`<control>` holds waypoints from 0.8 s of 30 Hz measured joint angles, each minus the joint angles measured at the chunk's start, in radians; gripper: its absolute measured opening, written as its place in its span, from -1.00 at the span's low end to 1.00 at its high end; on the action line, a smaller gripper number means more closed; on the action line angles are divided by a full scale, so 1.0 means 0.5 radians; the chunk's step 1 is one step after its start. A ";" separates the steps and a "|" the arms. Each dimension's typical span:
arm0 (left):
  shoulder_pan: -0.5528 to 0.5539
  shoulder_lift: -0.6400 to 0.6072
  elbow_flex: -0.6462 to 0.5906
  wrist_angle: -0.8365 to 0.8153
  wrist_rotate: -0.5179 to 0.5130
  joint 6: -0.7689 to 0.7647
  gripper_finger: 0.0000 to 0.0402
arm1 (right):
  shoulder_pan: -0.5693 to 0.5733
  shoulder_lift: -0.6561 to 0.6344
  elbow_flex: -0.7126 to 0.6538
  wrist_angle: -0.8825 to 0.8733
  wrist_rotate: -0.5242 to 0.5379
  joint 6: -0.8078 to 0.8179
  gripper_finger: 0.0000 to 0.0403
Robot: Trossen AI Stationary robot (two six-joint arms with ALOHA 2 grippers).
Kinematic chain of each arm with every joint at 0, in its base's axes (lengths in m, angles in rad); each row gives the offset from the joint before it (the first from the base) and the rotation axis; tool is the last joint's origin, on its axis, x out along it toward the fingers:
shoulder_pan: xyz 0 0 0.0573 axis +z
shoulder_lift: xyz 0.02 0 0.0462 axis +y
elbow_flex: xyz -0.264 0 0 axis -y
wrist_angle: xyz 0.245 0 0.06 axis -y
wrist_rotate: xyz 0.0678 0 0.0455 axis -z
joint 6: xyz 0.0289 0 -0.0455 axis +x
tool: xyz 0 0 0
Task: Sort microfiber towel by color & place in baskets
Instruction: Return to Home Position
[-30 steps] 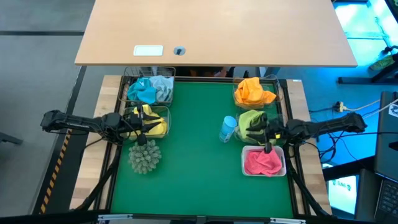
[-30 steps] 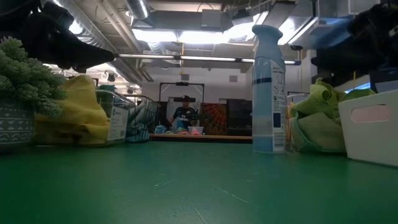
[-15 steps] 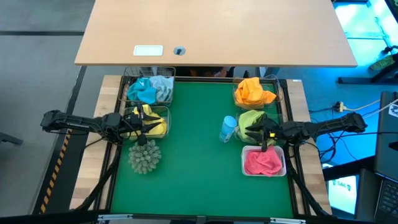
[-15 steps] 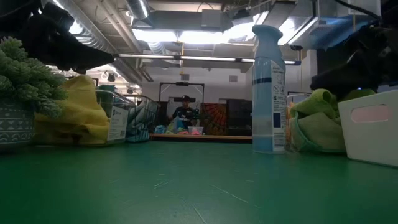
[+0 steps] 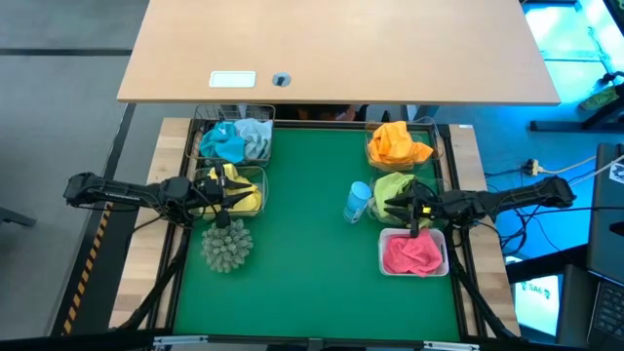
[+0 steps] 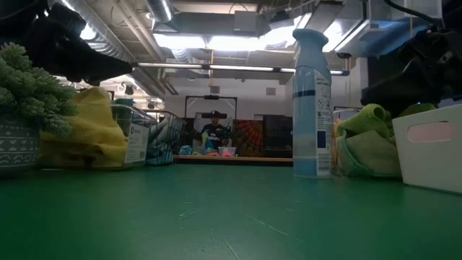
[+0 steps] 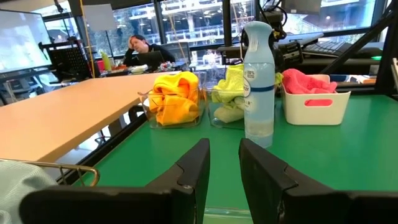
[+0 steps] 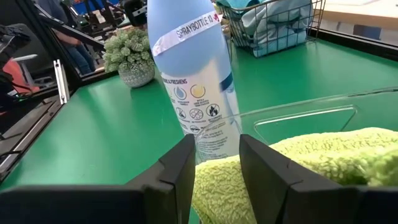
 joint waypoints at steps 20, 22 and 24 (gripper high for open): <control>0.000 -0.266 0.002 0.008 0.000 0.002 -0.59 | -0.209 -0.320 0.000 -0.004 -0.037 0.002 -0.37; 0.000 -0.300 0.002 0.002 0.000 0.002 -0.59 | -0.236 -0.353 0.000 -0.004 -0.037 0.002 -0.37; 0.000 -0.332 0.002 0.000 0.000 0.002 -0.59 | -0.254 -0.383 0.000 -0.004 -0.037 0.001 -0.37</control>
